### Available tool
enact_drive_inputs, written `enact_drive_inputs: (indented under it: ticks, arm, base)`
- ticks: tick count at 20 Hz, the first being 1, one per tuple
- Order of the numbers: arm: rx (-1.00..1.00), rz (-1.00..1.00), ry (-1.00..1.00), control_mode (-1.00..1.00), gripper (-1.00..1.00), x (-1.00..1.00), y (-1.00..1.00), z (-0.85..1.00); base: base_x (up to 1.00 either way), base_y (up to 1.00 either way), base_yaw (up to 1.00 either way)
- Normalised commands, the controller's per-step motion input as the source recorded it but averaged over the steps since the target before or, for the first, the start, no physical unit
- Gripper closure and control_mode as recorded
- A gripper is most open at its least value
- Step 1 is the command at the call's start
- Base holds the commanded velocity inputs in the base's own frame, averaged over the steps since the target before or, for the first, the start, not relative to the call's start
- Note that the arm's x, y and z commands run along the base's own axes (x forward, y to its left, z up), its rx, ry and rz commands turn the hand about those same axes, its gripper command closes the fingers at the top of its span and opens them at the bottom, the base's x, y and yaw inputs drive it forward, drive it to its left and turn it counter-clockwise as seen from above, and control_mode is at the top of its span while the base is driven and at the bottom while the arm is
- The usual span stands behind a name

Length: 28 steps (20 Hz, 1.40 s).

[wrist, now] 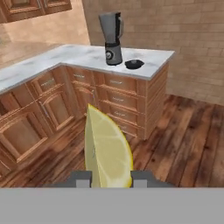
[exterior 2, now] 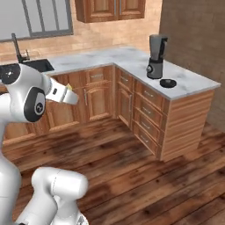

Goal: Grab the lemon wedge and onion from the fridge, place them in the blender, close the lid, and turn on the blender to create a marinade.

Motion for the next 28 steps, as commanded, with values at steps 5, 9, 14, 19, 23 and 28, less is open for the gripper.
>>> enact_drive_inputs:
  ticks: [5,9,14,19,23,28]
  arm:
    - [0.00,0.00,0.00,1.00,1.00,0.00,0.00,0.00]
    - [0.00,0.00,0.00,1.00,1.00,0.00,0.00,0.00]
    - [0.00,0.00,0.00,1.00,1.00,0.00,0.00,0.00]
    - [0.00,0.00,0.00,1.00,1.00,0.00,0.00,0.00]
    - [0.00,0.00,0.00,1.00,1.00,0.00,0.00,0.00]
    - [0.00,0.00,0.00,1.00,1.00,0.00,0.00,0.00]
  base:
    - [1.00,0.02,-0.32]
    - [1.00,0.08,-0.33]
    - [1.00,0.07,-0.35]
    - [1.00,0.11,-0.35]
    - [1.00,0.18,-0.33]
    - [1.00,0.32,-0.29]
